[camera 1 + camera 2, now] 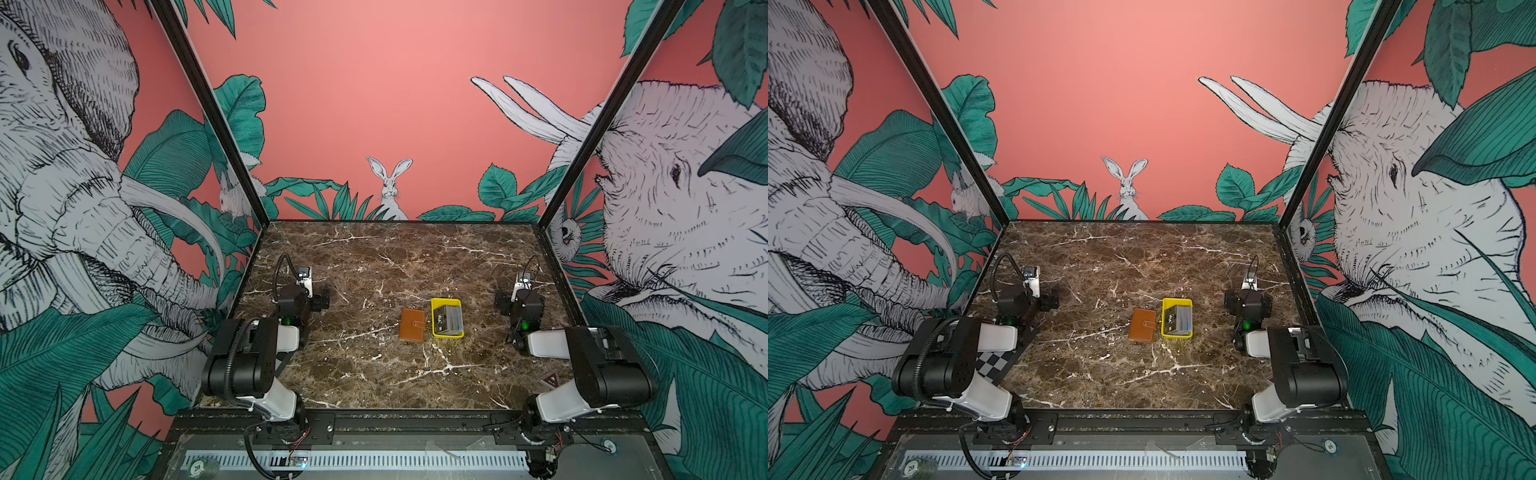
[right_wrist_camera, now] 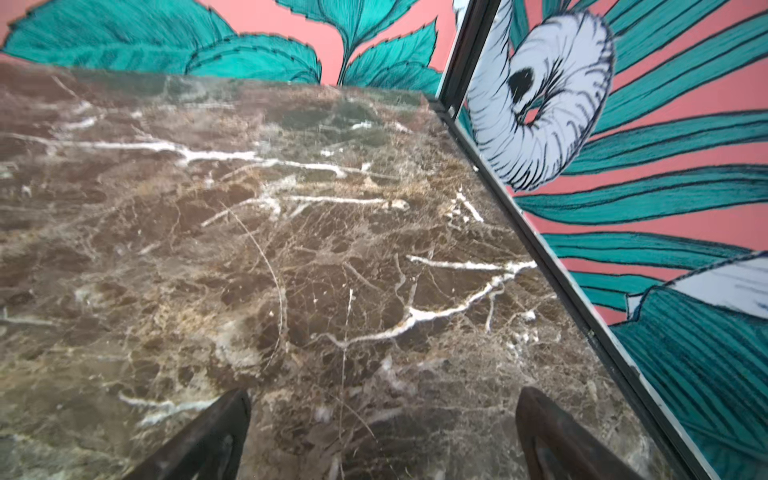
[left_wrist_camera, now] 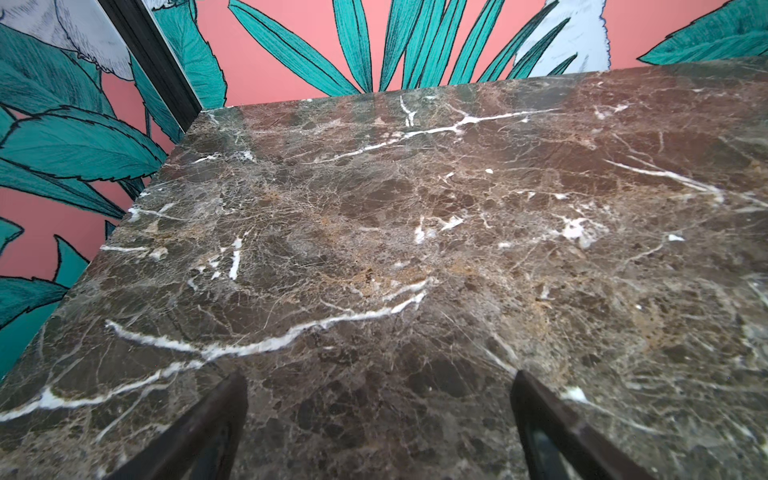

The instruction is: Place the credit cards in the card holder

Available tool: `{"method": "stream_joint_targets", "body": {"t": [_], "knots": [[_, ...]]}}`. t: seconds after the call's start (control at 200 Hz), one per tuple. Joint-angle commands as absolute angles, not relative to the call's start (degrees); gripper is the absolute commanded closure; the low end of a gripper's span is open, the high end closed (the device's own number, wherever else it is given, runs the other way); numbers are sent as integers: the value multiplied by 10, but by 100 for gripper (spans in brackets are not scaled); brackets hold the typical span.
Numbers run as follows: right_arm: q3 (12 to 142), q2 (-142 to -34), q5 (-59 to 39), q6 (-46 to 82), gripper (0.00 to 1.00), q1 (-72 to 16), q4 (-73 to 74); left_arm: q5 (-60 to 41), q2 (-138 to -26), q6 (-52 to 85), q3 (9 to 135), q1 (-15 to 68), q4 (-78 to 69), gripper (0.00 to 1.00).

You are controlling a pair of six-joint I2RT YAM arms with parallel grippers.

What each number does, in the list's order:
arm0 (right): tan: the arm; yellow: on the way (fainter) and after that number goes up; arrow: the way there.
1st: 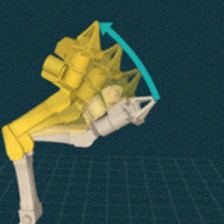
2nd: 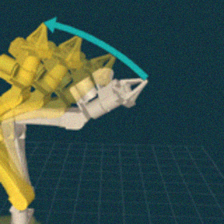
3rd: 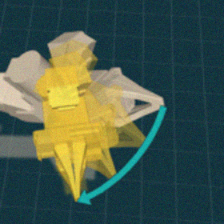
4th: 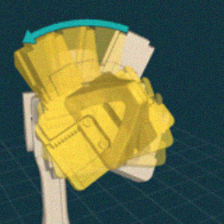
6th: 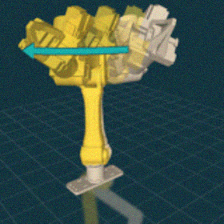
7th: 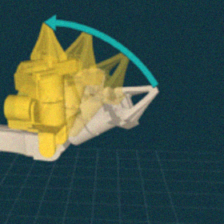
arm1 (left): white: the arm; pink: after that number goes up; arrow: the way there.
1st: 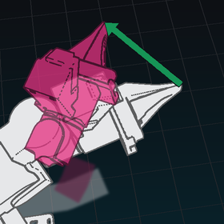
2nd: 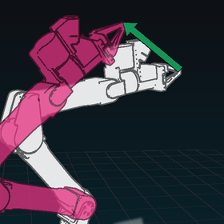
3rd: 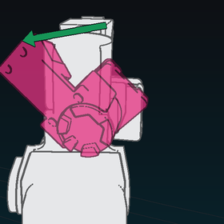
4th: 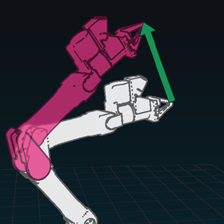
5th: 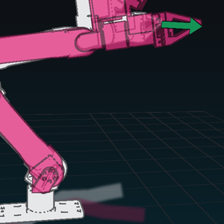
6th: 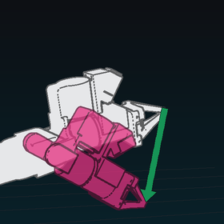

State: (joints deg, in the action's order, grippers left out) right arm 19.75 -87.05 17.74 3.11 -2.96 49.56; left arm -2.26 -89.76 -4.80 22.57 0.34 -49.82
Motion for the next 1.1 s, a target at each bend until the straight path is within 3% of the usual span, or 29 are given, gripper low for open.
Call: {"method": "stream_joint_targets", "body": {"t": [0.0, 0.355, 0.395, 0.455, 0.775, 0.87, 1.095], "knots": [[179, -864, 201, 43, 2, -28, 563, -18, -889, -58, 235, 6, -500, 1], [217, -873, 149, 18, 2, -28, 509, -18, -889, -58, 236, 6, -500, 1], [225, -874, 122, 7, 7, -28, 493, -18, -889, -58, 235, 7, -500, 1], [226, -875, 115, 5, 2, -28, 492, -18, -889, -58, 236, 7, -500, 1], [225, -875, 116, 5, 2, -28, 493, -18, -889, -58, 236, 7, -500, 1], [222, -874, 28, -29, 2, -28, 495, -18, -889, -58, 236, 7, -500, 1], [235, -876, 13, -5, 2, -7, 474, -18, -889, -58, 236, 7, -500, 1]]}}
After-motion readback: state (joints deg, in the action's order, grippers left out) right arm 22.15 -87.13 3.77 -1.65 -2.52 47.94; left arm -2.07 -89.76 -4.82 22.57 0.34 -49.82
